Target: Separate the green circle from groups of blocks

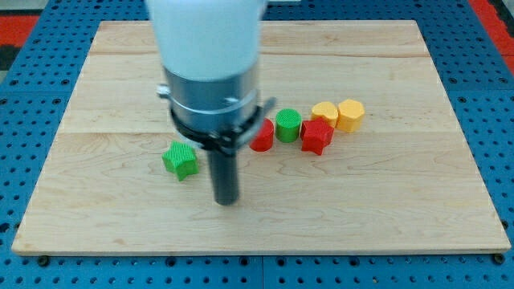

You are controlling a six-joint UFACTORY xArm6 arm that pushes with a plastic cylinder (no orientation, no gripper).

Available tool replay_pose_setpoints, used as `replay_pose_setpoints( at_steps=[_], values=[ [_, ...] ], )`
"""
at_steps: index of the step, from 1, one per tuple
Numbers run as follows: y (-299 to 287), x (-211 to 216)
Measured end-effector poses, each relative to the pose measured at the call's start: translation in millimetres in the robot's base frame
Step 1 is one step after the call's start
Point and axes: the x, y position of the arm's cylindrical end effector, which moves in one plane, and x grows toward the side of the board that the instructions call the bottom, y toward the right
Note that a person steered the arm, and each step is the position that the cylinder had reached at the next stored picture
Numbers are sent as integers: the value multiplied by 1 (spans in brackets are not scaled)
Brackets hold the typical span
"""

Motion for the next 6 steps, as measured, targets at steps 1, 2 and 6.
replay_pose_setpoints(
  at_steps=[1,2,6],
  values=[
    [-12,-33],
    [-6,-71],
    [122,-150]
  ],
)
